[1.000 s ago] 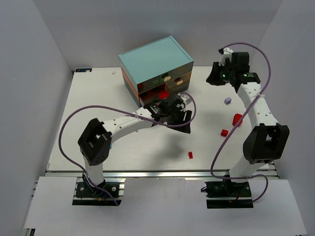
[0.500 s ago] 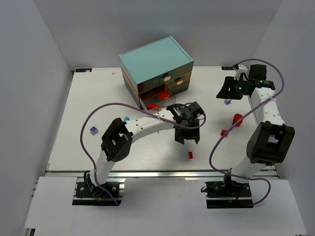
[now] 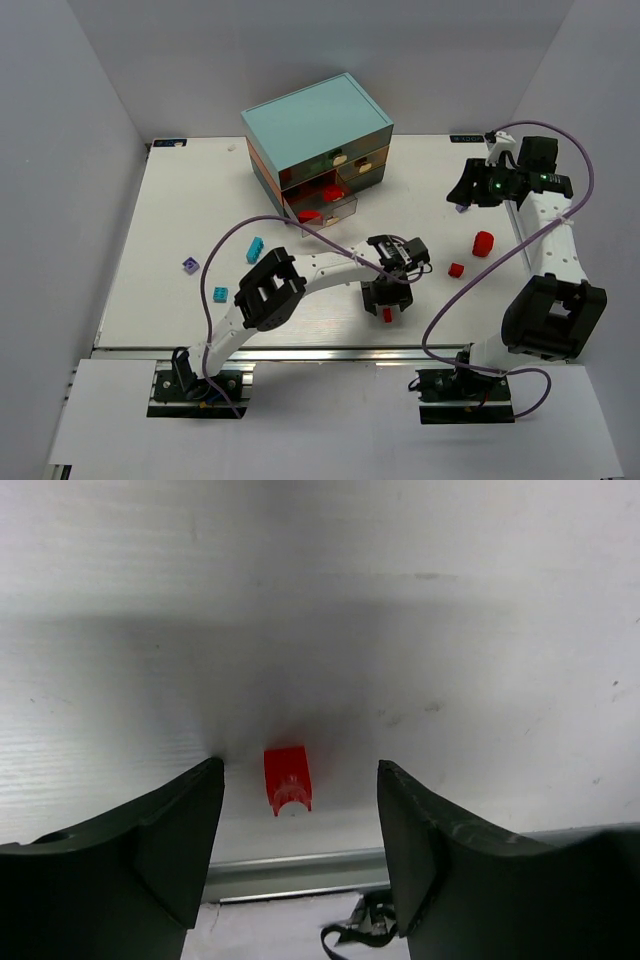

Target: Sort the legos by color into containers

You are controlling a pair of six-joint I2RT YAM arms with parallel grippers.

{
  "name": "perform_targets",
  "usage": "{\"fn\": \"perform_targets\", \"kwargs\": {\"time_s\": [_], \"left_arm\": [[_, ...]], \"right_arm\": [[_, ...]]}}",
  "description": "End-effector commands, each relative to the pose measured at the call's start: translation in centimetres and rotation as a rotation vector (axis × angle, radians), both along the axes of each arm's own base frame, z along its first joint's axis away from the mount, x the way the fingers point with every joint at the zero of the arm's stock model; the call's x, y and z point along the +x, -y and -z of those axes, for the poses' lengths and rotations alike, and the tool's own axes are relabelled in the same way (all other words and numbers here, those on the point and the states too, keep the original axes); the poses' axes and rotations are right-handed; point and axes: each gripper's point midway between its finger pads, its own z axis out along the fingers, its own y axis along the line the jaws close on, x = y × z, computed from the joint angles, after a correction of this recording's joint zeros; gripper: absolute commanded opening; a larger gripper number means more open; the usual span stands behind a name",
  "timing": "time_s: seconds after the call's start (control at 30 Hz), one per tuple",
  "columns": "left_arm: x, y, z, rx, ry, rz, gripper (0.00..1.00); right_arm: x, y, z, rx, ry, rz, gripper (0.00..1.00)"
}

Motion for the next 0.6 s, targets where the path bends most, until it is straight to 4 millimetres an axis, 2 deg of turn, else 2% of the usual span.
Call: {"fn": "perform_targets", "kwargs": {"time_s": [0.0,0.13,0.17,0.3,0.43,0.53,0.57], "left_arm": [[1.3,0.6,-1.4,-0.009,0.068,-0.061,0.72],[1.3,0.3,-0.5,0.01,0.063,-0.061,0.63],[1.3,0.3,-0.4,0.013,0.062,-0.06,0.54],[0.6,0.8,0.0,0.008,0.044,-0.037,0.38],[-0.4,0.9,0.1,0.009,0.025,-0.001,0.28],[-0.8,1.0,-0.4,0.008,0.034,0.03,0.17],[-0.3,1.0,-1.3,0.001,0.065,0.032,0.14]], "right_arm": [[-0.7,0.3,-0.3,-0.011,0.013,-0.001,0.59],[-0.8,0.6,-0.7,-0.021,0.029,0.01,0.59],[-0.8,0.8,-0.6,-0.022,0.024,0.016,0.59],[-1.1,1.2,-0.6,-0.028,0.025,0.022,0.59],[-1.6,1.4,-0.4,-0.026,0.016,0.027,0.59],[-2.3,1.2,0.1,-0.021,0.002,0.017,0.59],[-2.5,1.0,0.2,-0.018,-0.002,0.007,0.59]]}}
